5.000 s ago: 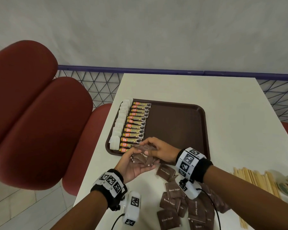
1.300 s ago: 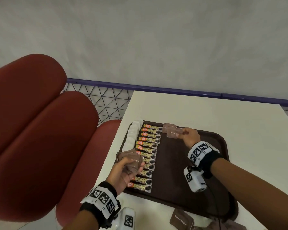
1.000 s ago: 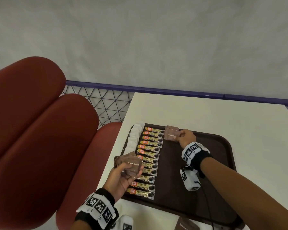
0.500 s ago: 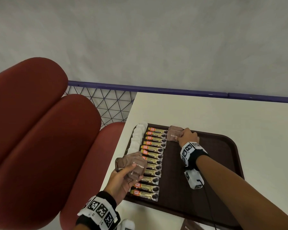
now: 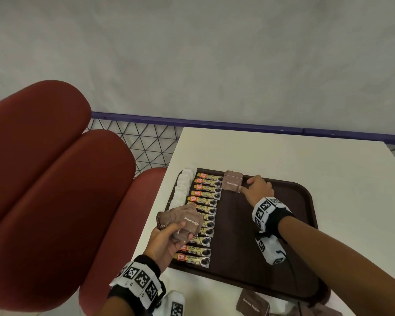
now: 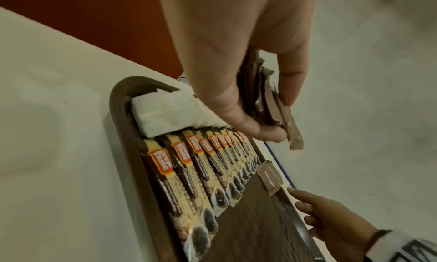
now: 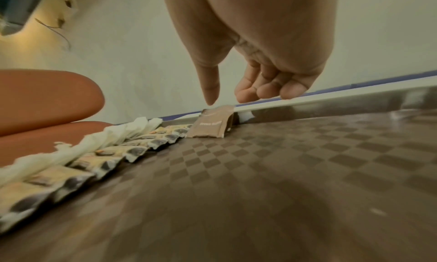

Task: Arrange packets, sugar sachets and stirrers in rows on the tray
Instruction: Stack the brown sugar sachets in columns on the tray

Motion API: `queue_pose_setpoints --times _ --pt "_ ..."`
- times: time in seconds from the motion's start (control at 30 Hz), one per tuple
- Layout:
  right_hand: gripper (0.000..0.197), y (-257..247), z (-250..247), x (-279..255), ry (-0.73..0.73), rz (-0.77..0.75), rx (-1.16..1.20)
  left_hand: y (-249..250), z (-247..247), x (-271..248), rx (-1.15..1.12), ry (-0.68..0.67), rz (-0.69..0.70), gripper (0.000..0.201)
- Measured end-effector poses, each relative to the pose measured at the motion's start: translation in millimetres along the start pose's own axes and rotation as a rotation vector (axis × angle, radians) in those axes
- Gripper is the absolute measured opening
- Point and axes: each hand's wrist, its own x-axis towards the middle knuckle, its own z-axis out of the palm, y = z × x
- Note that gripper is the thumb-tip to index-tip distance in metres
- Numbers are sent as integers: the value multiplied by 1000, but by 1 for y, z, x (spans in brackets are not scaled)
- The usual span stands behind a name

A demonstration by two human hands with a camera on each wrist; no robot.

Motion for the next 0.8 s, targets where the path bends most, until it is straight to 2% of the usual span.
queue_pose_setpoints --times 0.1,0.2,0.3,0.4,0.5,0.63,0.8 --pt "24 5 -3 -17 -17 -97 15 -3 3 -3 -4 8 17 29" --pt "12 7 -2 -39 -107 -237 78 -5 6 -6 1 13 27 29" --pt "31 3 -2 -62 -292 -348 224 -8 10 -8 3 16 36 29" --pt "27 -10 -3 -84 -496 -348 351 -13 14 -9 7 24 50 32" --pt "21 -19 1 -97 -624 -316 489 -17 17 -11 9 -1 61 35" --pt "27 -20 13 -105 -634 -309 594 -19 22 -14 4 -36 58 30" --pt "23 -20 19 -104 -663 -304 622 -16 23 -15 -39 -31 36 30"
